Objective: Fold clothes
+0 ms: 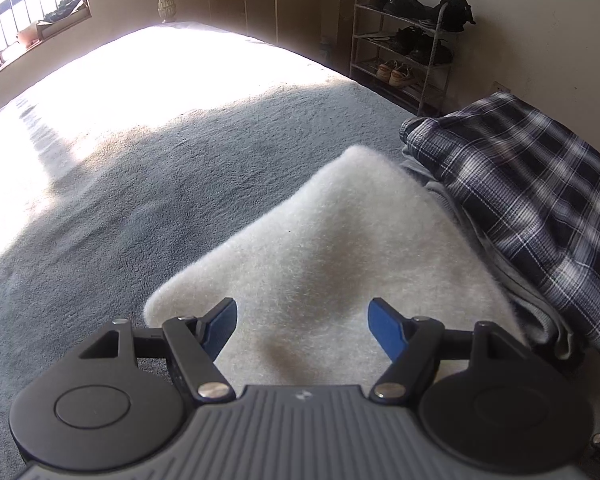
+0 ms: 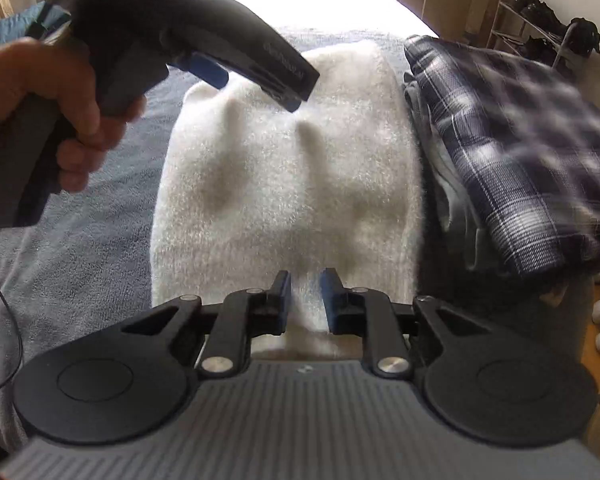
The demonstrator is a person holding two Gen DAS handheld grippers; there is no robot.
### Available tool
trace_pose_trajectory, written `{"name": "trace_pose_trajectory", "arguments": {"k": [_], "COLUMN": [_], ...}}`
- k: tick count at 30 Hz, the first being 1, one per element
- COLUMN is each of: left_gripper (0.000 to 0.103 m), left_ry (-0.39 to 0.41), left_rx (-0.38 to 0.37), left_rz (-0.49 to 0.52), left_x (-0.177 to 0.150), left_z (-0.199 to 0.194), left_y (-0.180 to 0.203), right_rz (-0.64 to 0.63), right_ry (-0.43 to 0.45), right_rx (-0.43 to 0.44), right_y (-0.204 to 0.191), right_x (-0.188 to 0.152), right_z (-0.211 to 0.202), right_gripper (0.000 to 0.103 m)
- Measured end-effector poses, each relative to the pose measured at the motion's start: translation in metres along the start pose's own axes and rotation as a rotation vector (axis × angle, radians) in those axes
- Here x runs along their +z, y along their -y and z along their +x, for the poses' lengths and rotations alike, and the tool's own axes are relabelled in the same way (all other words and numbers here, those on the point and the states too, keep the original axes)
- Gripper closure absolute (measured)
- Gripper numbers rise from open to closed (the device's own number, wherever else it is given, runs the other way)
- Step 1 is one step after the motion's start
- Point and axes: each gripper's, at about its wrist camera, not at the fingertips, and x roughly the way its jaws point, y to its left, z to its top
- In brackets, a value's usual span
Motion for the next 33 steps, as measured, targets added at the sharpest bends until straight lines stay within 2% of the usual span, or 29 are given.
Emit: {"name": "trace_pose_trajectory", "arguments": {"k": [5, 23, 33], "left_gripper": [0.03, 0.029, 0.021], "left_ry": [-0.012, -0.08, -0.089], "left_rx": [0.02, 0.039, 0.055], "left_rz": [-0.009, -0.086, -0.107], "left_x": [-0.007, -0.023, -0.03], "left_z": [-0.008, -0.005, 0.001], "left_y": [0.002, 0.001, 0.002], "right_rz": [0.066, 0.129, 0.127], "right_ry": [0.009, 0.018, 0.018], "right_rx": [0.003, 0.038, 0.046], "right_y": [0.004, 0.011, 0.016], "right_x": [-0.001, -0.009, -0.004], "right_z": [0.004, 0.0, 0.005], "right_gripper": [0.087, 0.087, 0.087]}}
